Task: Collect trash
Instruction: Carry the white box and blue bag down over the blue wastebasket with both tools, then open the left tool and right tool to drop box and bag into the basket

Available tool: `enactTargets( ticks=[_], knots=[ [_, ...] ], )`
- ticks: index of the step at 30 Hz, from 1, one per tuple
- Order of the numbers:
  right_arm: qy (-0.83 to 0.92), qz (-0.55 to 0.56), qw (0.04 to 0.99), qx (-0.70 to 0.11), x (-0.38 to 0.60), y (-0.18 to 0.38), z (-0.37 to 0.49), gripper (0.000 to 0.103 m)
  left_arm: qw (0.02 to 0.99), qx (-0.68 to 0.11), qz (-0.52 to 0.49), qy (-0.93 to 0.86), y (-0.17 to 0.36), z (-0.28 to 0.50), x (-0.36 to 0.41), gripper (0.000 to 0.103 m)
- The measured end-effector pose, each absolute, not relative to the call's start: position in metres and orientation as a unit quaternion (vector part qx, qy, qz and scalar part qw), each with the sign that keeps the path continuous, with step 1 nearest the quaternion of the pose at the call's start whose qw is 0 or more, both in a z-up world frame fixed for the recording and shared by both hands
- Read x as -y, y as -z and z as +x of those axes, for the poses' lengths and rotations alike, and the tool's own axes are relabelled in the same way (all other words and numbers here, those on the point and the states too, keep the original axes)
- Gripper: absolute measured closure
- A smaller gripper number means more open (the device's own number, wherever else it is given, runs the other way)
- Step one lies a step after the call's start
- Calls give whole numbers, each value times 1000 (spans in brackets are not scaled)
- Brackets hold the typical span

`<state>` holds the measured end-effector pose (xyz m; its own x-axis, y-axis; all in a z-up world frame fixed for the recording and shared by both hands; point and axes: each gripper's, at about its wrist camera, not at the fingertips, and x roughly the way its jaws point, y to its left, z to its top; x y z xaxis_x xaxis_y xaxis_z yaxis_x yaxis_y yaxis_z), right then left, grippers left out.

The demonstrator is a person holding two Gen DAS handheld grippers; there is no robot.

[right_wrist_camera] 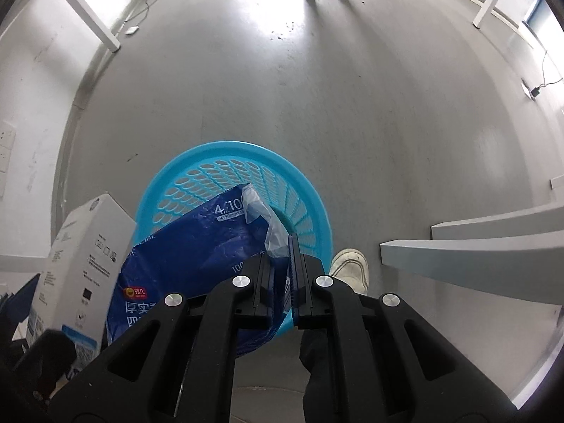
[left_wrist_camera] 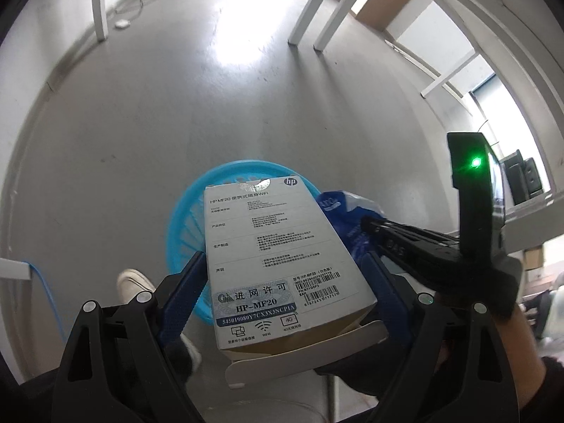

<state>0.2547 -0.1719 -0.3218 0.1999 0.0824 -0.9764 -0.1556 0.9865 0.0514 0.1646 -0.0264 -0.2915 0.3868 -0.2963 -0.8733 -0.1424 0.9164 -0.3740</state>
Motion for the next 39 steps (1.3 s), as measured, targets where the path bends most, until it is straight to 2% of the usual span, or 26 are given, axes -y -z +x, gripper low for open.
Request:
enactTargets(
  ticks=[7, 9, 11, 21, 30, 35, 39],
  knots=[
    [-81, -35, 767, -636, 163, 337, 259, 96, 799, -561, -209, 52, 300, 171, 22, 17],
    [-77, -20, 766, -638, 168, 337, 262, 89, 792, -565, -223, 53, 303, 173, 18, 15],
    [-82, 1, 757, -648, 172, 341, 266, 65, 785, -570, -238, 56, 305, 176, 11, 6],
    [-76, 15, 755, -651, 179, 332, 255, 64, 802, -546, -241, 21, 293, 163, -4, 6],
    [-107, 21, 772, -626, 191, 296, 217, 64, 807, -549, -215, -39, 273, 135, -16, 6],
    [-133, 0, 789, -600, 189, 270, 191, 56, 814, -546, -187, -62, 262, 118, -16, 7],
    [-150, -20, 792, -591, 188, 253, 170, 54, 822, -530, -193, -72, 250, 99, -23, 7]
  ],
)
